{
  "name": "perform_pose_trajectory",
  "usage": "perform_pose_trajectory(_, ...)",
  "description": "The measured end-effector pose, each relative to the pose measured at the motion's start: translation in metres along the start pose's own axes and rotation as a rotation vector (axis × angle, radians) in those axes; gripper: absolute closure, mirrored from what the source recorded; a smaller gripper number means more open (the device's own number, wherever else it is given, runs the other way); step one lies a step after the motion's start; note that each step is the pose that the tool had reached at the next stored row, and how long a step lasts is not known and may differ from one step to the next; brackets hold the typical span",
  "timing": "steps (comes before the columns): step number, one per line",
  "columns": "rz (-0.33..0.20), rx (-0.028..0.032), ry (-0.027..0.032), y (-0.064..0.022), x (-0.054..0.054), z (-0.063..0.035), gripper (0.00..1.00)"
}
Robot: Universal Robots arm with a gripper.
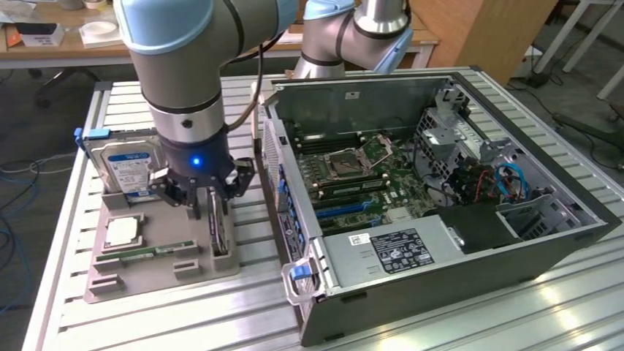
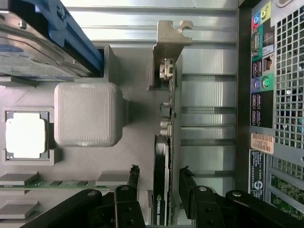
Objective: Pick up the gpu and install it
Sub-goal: 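Pick up the gpu and move the gpu toward the slot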
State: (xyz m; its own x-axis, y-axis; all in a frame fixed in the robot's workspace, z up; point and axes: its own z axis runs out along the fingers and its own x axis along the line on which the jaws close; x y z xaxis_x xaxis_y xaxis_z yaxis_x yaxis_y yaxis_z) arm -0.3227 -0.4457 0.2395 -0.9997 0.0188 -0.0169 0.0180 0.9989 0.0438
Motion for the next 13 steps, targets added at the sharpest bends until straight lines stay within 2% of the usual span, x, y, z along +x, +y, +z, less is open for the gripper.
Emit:
perform_pose_trajectory(3, 0.000, 0.0000, -0.0002, 0.0033, 0.000, 0.0027, 0.54)
perform_pose_trajectory(13, 0.000, 0.0001, 0.0001, 0.0056, 0.000, 0.0132, 0.54)
